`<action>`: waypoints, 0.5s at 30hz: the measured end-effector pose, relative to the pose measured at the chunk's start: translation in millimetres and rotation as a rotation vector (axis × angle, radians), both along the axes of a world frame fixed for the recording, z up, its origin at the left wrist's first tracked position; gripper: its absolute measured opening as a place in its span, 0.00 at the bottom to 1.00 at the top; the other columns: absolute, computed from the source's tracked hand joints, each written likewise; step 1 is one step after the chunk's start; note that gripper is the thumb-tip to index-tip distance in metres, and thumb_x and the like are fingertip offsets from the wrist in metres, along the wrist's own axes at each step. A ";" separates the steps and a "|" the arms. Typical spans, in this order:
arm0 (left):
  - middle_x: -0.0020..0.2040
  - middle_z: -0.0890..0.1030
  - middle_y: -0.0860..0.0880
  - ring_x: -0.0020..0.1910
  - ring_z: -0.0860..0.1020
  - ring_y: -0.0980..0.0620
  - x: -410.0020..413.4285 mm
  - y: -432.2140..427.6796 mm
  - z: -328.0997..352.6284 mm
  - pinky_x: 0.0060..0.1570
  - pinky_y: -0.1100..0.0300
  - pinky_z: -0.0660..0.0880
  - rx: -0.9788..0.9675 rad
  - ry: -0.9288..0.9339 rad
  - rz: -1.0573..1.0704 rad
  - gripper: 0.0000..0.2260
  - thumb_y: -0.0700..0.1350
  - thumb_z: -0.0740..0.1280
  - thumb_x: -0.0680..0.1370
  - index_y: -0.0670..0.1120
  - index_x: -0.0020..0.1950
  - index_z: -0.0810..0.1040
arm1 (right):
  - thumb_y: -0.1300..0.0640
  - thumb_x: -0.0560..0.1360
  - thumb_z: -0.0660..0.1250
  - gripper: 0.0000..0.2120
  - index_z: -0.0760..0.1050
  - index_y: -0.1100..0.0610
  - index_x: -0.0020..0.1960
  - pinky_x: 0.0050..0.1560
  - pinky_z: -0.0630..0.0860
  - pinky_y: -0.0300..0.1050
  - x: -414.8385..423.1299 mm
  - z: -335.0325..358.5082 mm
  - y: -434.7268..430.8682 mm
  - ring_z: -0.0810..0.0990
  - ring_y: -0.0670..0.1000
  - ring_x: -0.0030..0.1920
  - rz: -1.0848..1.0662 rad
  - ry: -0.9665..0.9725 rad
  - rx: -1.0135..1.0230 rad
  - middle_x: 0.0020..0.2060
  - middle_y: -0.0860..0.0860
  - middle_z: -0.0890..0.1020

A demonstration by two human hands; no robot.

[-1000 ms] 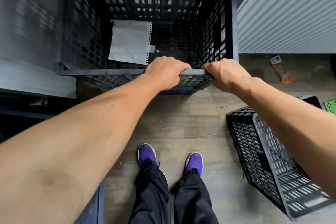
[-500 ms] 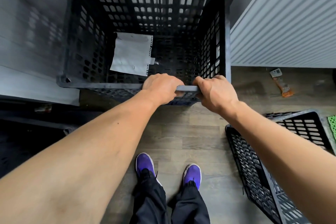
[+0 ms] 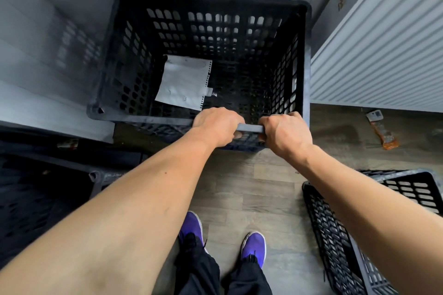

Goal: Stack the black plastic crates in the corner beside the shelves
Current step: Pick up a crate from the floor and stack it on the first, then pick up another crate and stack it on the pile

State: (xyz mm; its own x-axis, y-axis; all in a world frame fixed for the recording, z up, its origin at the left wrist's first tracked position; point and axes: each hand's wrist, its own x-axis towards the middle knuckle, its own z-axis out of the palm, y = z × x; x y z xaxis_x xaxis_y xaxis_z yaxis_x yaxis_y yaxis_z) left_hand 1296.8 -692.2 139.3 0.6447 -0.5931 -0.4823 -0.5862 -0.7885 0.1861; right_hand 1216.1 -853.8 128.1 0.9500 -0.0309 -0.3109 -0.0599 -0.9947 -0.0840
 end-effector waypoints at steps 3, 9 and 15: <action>0.47 0.81 0.52 0.50 0.78 0.46 -10.7 -1.2 -4.0 0.45 0.54 0.67 -0.001 -0.113 0.019 0.10 0.52 0.68 0.78 0.59 0.59 0.76 | 0.49 0.74 0.65 0.12 0.73 0.50 0.56 0.53 0.67 0.51 -2.4 3.7 -1.2 0.81 0.57 0.47 0.016 0.041 0.046 0.44 0.51 0.83; 0.70 0.70 0.49 0.71 0.65 0.47 -41.7 7.5 0.7 0.70 0.49 0.57 -0.083 -0.135 0.144 0.31 0.52 0.69 0.76 0.55 0.77 0.60 | 0.54 0.70 0.68 0.27 0.67 0.55 0.67 0.56 0.70 0.53 -30.8 10.8 -5.6 0.77 0.60 0.50 0.078 -0.049 0.082 0.50 0.55 0.79; 0.79 0.55 0.47 0.79 0.49 0.48 -87.0 8.0 26.1 0.77 0.47 0.45 -0.183 -0.070 0.187 0.32 0.51 0.66 0.79 0.53 0.79 0.55 | 0.58 0.70 0.70 0.35 0.62 0.60 0.74 0.71 0.63 0.51 -61.2 23.2 -7.2 0.69 0.59 0.67 0.072 -0.130 0.186 0.70 0.58 0.70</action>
